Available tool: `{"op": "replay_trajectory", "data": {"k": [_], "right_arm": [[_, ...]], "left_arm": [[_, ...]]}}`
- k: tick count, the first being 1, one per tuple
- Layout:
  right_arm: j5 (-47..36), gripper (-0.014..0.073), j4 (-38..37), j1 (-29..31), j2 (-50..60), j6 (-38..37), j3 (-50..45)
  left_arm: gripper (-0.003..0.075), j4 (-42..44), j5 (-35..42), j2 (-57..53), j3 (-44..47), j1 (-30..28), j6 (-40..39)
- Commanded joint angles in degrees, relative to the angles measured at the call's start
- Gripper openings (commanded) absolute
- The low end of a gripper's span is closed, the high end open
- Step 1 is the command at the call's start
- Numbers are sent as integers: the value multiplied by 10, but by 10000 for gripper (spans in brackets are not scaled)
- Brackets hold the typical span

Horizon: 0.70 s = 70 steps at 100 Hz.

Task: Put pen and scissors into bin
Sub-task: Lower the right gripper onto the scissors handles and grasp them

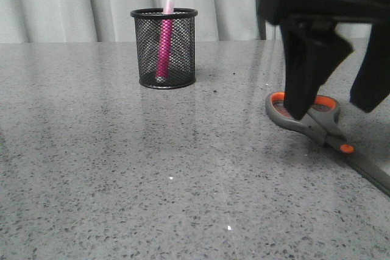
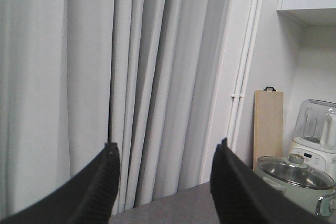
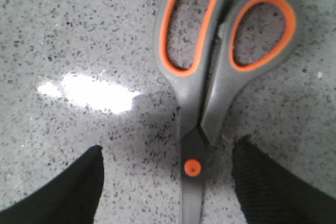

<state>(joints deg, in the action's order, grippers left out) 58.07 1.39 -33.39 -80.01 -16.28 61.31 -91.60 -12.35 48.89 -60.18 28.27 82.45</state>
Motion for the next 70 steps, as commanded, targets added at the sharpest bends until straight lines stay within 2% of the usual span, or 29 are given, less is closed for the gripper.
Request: {"op": "replay_trajectory", "data": {"k": [1,33,61,66,70], "right_arm": [[-19,468,-8,0,-3,0,20],[-22,467,-55,3,-57,0,20],[-64,461,-60,9,-94,0,20],[-65,433,-60,13,-102,0,20],[-66,377,-60,16,-107,0,20]], "left_arm": [[353,-12,-9,-6,-14,5,-6],[353,-12,-9,-6,-14,5,-6],[353,-12,-10,-6,-14,5,-6],[353,-12,-11,-6,-14,5,-6],[353,-12,-11,-6,-14,5,-6]]}}
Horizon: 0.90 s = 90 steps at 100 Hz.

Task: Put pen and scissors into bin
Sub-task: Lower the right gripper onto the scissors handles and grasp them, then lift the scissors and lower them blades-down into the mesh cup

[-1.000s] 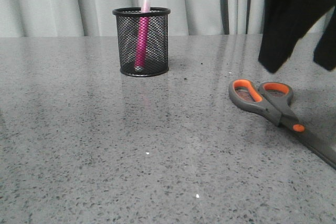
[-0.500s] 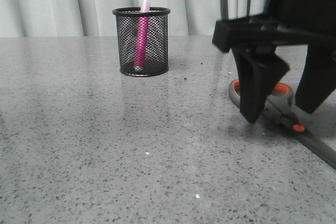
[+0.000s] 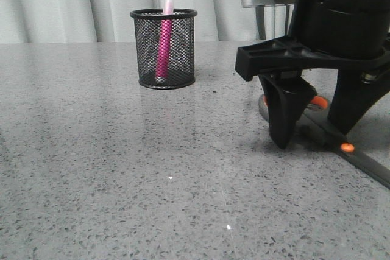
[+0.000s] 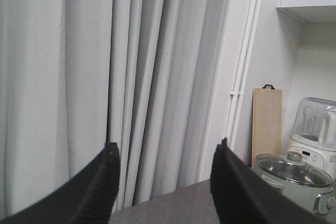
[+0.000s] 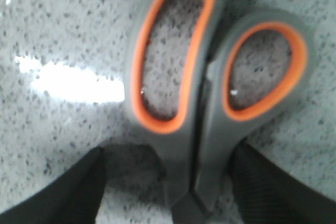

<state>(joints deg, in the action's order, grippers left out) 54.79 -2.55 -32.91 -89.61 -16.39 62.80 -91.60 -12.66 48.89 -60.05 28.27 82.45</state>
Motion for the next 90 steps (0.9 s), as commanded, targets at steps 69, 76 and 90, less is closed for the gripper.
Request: {"op": "replay_trajectory", "data": {"k": [69,76,90], "right_arm": [[-342,-69,-28,18,110,3,149],[-444,-69,-28,18,109,3,149],[-640,-69,-32,18,73,3,130]], "left_arm": [[353,-12,-29,-6,-16,5,-6],[353,-12,-30,-6,-16,5,-6],[353,-12,-32,-6,-16,5,-6]]}}
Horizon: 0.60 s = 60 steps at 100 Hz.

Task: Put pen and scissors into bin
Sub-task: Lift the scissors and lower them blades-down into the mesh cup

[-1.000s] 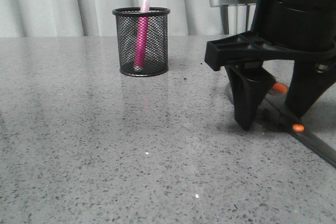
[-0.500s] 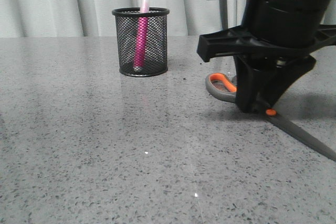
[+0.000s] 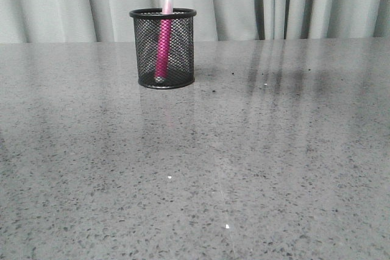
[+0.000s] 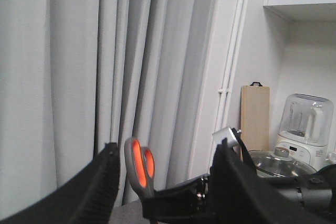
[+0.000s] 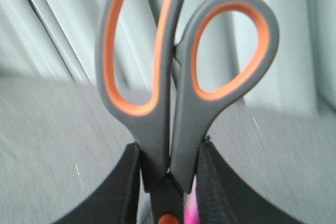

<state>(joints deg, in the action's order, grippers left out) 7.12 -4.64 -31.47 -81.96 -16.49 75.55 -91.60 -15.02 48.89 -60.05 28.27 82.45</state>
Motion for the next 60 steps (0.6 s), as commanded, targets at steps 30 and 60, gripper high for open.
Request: {"op": "replay_trajectory", "data": {"k": [30,60], "right_arm": [[-400,-69,-12,0,-114,4,-31],[-391,-69,-12,-2,-151,3,-43]], "left_arm": [[353,-12,-43,-6,-16,5,-6],[353,-11,-67,-6,-15,5,-6]]}}
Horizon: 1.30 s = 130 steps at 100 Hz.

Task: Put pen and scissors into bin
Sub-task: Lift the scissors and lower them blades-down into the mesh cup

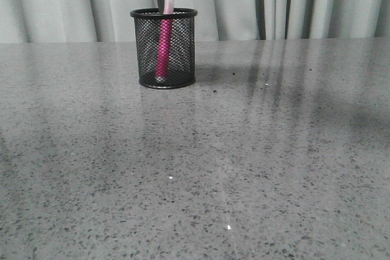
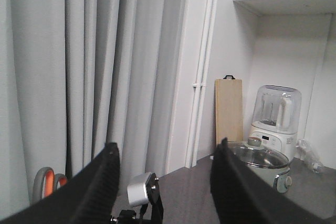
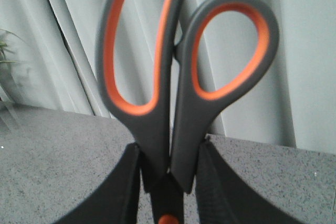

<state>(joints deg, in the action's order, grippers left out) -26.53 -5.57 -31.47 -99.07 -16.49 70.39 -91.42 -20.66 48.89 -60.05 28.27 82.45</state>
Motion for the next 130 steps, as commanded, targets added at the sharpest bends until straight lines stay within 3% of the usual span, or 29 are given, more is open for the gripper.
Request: {"op": "replay_trajectory", "data": {"k": [1,20,45,73,130], "right_arm": [[-54,-69,-3,-2,20,3,5],[-102,-69,56,-2,9,0,-66],[-155,-69,62,-3,9,-3,-142],[-208,-69,62,-5,9,-3,-135],[-218,-69,45,-5,-10,-2,-53]], "left_arm": [[353,-13,-11,-6,-15,5,-6],[353,-13,-13,-6,-15,5,-6],[353,-13,-28,-6,-15,5,-6],[353,-13,-37,-6,-15,5,-6],[353,-13,-62,-6,-15,5,-7]]}}
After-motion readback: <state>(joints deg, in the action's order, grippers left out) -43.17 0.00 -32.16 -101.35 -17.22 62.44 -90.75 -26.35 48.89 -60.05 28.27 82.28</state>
